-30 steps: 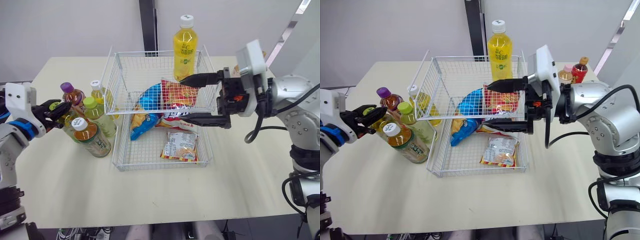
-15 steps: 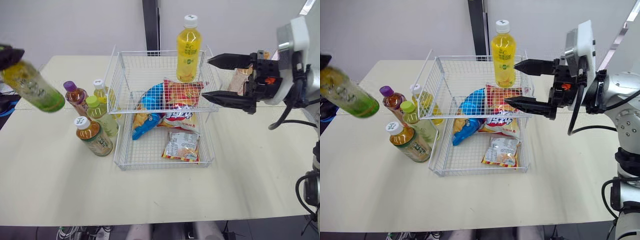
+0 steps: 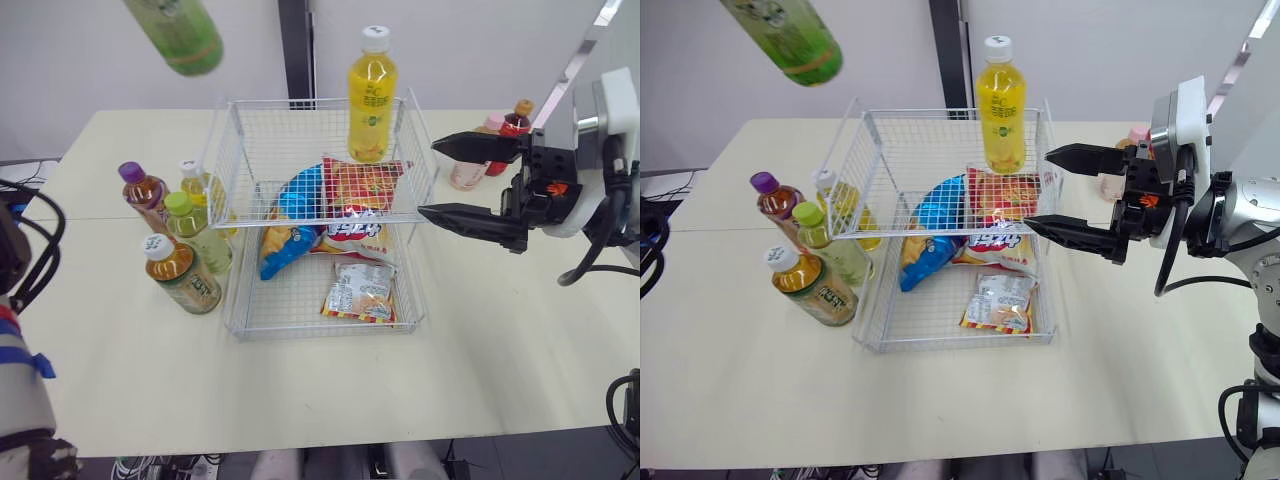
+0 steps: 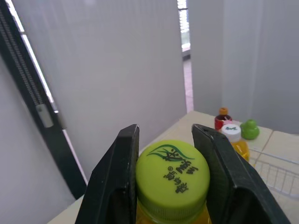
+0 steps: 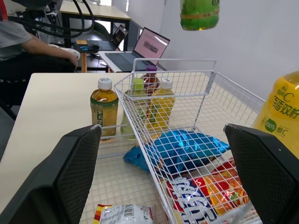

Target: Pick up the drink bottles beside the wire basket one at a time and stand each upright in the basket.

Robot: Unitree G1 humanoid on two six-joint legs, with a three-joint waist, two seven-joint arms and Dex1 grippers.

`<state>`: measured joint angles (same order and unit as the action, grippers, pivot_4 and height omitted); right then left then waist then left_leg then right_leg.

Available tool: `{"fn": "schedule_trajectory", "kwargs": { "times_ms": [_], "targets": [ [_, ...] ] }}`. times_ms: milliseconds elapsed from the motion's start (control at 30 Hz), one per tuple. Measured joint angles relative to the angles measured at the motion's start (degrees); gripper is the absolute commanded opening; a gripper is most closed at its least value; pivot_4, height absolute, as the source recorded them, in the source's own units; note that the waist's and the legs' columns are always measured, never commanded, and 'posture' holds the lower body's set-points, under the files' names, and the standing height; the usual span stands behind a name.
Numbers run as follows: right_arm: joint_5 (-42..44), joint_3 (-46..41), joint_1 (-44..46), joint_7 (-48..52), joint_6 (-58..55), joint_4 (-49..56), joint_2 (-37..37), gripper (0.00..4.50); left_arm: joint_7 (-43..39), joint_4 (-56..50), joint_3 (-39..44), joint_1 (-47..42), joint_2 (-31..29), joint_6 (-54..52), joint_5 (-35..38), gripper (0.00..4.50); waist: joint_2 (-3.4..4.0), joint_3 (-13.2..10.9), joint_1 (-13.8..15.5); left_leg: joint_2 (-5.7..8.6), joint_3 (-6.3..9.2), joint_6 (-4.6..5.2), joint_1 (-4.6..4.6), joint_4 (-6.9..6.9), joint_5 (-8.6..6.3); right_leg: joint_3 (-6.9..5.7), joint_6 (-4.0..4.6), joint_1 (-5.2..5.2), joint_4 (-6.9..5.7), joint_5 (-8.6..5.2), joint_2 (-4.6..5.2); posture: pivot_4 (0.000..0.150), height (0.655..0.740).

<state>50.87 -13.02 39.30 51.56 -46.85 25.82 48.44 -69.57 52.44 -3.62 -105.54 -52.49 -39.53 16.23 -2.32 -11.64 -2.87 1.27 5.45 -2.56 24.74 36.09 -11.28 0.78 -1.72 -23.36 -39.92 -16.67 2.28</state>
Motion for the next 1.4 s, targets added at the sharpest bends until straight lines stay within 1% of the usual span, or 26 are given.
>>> {"fn": "schedule_trajectory", "kwargs": {
  "times_ms": [100,167,233,300,400,533,833,900,933,1133,1167,1267,1400],
  "targets": [
    [-0.01,-0.9,-0.84,-1.76,0.02,0.46,0.03,4.5,-0.79,3.19,-0.85,0.32,5.87,2.07,-1.93,1.39,0.02,-0.02,-0.17,-0.03,0.03,0.0,0.06,0.01,0.0,-0.01,0.02,-0.08,-0.05,0.0,0.0,0.15,0.74],
    [0.02,-1.89,-1.73,-3.3,0.13,1.26,0.11,4.5,-0.26,4.46,-0.7,1.1,11.01,5.02,-2.73,1.39,0.02,-0.02,-0.02,0.0,0.0,0.0,0.08,0.01,0.0,0.02,0.02,-0.08,-0.01,0.0,0.06,0.15,0.74],
    [0.43,-2.08,-2.22,-4.36,0.08,1.74,0.11,4.5,0.46,5.74,-0.59,2.11,13.88,6.87,-2.92,1.39,0.03,-0.03,-0.23,0.02,-0.11,0.0,0.1,0.02,0.0,0.13,0.02,-0.12,-0.02,0.0,0.1,0.15,0.74],
    [0.96,-2.77,-2.81,-5.08,0.05,2.22,0.26,4.5,0.98,6.74,-0.3,3.06,15.3,8.07,-3.1,1.39,0.05,-0.04,-0.67,0.0,-0.21,0.01,0.09,0.0,0.0,0.2,0.02,-0.17,-0.04,0.0,0.1,0.15,0.74],
    [1.69,-3.53,-3.1,-6.41,-0.02,3.03,0.44,4.5,2.23,8.4,0.55,4.69,18.15,10.31,-3.53,1.39,0.06,-0.04,-0.6,-0.01,-0.17,0.01,0.09,0.01,0.0,0.15,0.02,-0.18,-0.05,0.0,0.07,0.15,0.74],
    [2.33,-3.85,-3.58,-7.56,-0.05,3.89,0.94,4.5,2.82,10.17,0.68,5.9,20.32,12.59,-4.74,1.39,0.06,-0.05,-0.41,0.02,-0.21,0.01,0.09,0.03,0.0,0.18,0.02,-0.17,-0.05,0.0,0.09,0.15,0.74],
    [2.64,-3.86,-3.7,-9.99,-0.03,4.04,1.08,4.5,5.38,13.9,1.65,6.34,21.51,16.48,-7.51,1.39,0.06,-0.05,-0.33,0.02,-0.19,0.01,0.09,0.03,0.0,0.16,0.02,-0.17,-0.06,0.0,0.09,0.15,0.74],
    [2.67,-3.86,-3.69,-10.28,-0.03,4.04,1.12,4.5,5.47,14.19,1.88,6.34,21.97,16.3,-7.55,2.11,0.05,-0.04,-0.23,0.03,-0.19,0.01,0.09,0.04,0.0,0.16,0.02,-0.17,-0.06,0.0,0.09,0.15,0.74],
    [2.69,-3.85,-3.68,-10.36,-0.03,4.04,1.16,4.5,5.09,14.21,1.93,6.32,22.25,16.2,-7.55,2.37,0.05,-0.04,-0.21,0.03,-0.2,0.01,0.09,0.04,0.0,0.16,0.02,-0.16,-0.06,0.0,0.09,0.15,0.74],
    [3.26,-3.84,-3.45,-10.44,-0.03,3.99,1.63,4.5,1.41,13.62,1.9,6.15,22.3,15.97,-7.79,4.27,0.06,-0.04,-0.21,0.03,-0.2,0.01,0.08,0.06,0.0,0.16,0.02,-0.14,-0.08,0.0,0.09,0.15,0.74],
    [3.27,-3.84,-3.23,-10.45,-0.02,3.94,1.63,4.5,1.09,13.45,1.9,6.15,22.18,15.96,-7.79,4.48,0.06,-0.04,-0.25,0.03,-0.2,0.01,0.08,0.06,0.0,0.17,0.02,-0.14,-0.08,0.0,0.09,0.15,0.74],
    [3.3,-3.82,-2.6,-10.51,0.02,3.84,1.64,4.5,-0.79,12.18,1.86,6.14,20.65,15.62,-7.93,4.48,0.06,-0.04,-0.4,0.01,-0.19,0.01,0.08,0.05,0.0,0.16,0.02,-0.14,-0.07,0.0,0.08,0.15,0.74],
    [3.27,-3.79,-2.53,-10.5,0.06,3.69,1.64,4.5,-1.11,9.31,1.89,6.11,16.37,14.51,-8.52,4.48,0.07,-0.04,-0.48,0.0,-0.17,0.01,0.07,0.04,0.0,0.16,0.02,-0.15,-0.08,0.0,0.06,0.15,0.74]
  ]
}}
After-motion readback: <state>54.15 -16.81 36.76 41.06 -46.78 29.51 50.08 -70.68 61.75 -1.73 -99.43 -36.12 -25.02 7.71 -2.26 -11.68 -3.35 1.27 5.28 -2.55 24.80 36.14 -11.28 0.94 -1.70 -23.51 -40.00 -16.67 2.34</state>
